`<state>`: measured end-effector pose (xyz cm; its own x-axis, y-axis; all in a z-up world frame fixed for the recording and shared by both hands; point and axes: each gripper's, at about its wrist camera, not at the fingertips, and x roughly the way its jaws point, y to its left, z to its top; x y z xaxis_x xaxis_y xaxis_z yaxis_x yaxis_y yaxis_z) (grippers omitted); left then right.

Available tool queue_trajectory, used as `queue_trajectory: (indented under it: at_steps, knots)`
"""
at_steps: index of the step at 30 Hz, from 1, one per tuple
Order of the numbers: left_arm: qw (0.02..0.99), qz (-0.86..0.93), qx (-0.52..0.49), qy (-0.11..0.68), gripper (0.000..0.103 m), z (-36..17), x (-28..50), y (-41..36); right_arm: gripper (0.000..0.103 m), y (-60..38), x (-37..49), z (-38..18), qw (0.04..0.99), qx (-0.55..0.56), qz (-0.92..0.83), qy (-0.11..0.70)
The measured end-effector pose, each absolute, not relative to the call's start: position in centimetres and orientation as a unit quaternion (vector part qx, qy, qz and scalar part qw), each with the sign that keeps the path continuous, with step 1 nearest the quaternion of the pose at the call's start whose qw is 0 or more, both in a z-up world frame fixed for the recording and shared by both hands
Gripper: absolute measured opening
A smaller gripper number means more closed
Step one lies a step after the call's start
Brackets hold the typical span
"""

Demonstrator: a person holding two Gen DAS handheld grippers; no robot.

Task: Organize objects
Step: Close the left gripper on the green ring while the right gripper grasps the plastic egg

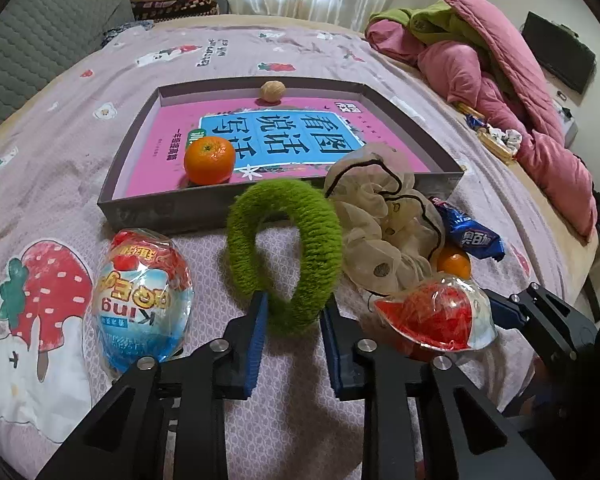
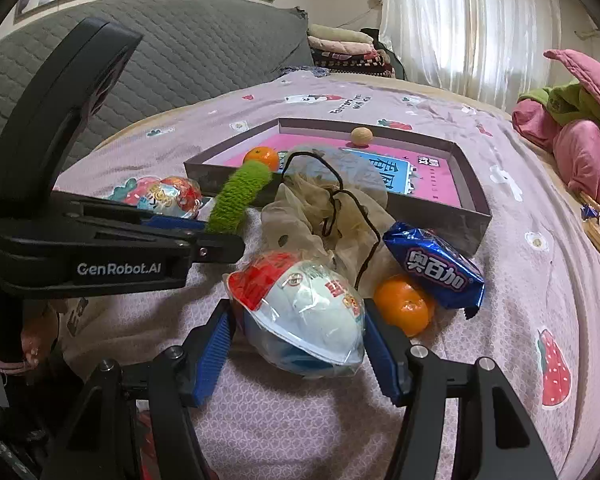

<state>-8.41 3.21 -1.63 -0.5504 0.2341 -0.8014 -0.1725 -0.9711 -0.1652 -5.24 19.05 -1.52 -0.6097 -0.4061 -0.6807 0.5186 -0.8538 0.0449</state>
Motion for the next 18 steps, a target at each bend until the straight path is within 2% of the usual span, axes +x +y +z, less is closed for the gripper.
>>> queue_trajectory:
  at_steps: [18]
  knots:
    - [0.127,0.889,-0.439,-0.024,0.022,0.7,-6.8,3.3,0.063,20.7,-4.7,1.3,0.241,0.333,-0.909,0.067]
